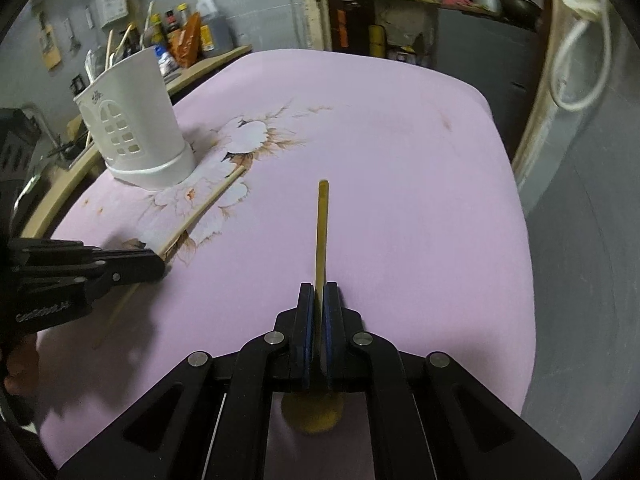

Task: Organize utensils
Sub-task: 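Lift the chopstick with the left tool while the right tool lifts the gold spoon toward the caddy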

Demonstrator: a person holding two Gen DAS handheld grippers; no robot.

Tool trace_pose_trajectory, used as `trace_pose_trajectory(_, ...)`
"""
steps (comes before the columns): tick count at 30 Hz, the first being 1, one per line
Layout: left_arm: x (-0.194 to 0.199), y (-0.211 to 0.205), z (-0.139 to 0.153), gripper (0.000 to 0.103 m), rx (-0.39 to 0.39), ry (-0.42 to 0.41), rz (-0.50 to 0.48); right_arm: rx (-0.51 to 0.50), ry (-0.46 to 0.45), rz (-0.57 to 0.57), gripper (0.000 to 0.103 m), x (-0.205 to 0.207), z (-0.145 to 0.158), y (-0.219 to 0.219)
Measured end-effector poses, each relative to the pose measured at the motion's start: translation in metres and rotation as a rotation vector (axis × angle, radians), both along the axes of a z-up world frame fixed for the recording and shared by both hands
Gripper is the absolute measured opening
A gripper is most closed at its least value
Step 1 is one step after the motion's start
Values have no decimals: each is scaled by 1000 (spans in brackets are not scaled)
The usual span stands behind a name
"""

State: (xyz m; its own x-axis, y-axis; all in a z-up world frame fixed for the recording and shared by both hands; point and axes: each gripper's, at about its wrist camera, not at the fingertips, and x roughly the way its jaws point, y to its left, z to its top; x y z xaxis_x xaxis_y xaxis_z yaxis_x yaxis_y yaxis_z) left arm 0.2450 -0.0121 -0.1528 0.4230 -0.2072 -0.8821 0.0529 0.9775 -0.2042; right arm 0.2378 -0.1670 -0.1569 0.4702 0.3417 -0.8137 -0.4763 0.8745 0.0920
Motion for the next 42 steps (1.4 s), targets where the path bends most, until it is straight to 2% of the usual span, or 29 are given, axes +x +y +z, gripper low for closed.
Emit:
trace_pose_trajectory(5,21,-6,1,6,34,18,-32,-26,-9,72,1,16,0,11)
trace_pose_trajectory(11,39,-3,2,6,1,51,-33,-34,-9,114,1,24,0,16)
trace_pose_trajectory(16,45,-8,-1,6,42,59,-56,-73,-19,148,2,29,-1,24)
trace_pose_trajectory(22,44,-2,-2,6,47,60,-62,-81,47,135,2,39,-5,28)
trace_pose_trajectory(25,40,-4,0,3,69,44,-63,-103,39,123,2,37,-3,32)
trace_pose_trajectory(27,36,-5,2,2,63,12,-53,-47,30,103,2,34,-1,26)
trace_pose_trajectory(30,18,-2,13,2,17,-81,-32,33,-3,74,2,26,7,12)
trace_pose_trajectory(37,-29,16,38,2,-76,-262,92,169,-134,40,2,2,32,-3)
trace_pose_trajectory(42,-54,23,71,2,-66,-409,137,238,-244,29,2,-7,55,-3)
